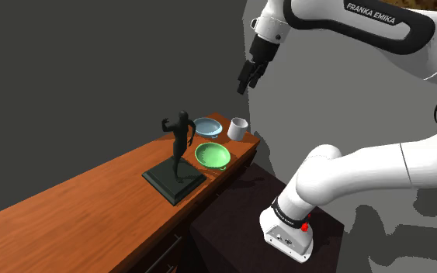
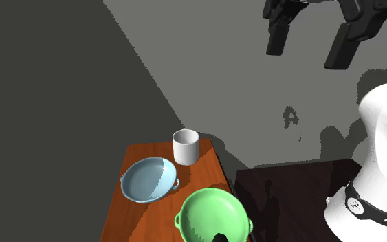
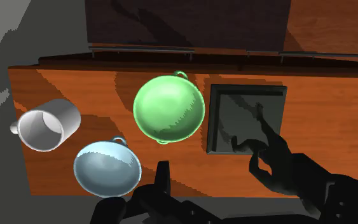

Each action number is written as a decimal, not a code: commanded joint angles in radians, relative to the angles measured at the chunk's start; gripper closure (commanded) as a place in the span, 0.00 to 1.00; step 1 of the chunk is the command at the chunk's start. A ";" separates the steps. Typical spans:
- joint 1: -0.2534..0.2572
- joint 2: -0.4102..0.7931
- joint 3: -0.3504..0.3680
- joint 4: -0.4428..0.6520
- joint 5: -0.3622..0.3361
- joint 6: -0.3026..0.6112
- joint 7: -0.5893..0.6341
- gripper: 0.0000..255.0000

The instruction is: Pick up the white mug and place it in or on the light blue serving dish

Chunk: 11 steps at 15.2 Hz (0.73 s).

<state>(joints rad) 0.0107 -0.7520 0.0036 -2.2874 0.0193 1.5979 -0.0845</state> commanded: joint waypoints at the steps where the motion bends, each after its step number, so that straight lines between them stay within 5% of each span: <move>1: 0.000 0.000 0.000 0.000 0.000 0.000 0.000 0.00; 11: -0.065 0.123 -0.132 -0.153 -0.077 0.270 -0.114 0.00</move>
<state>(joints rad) -0.0485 -0.6515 -0.1151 -2.4298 -0.0506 1.8343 -0.1868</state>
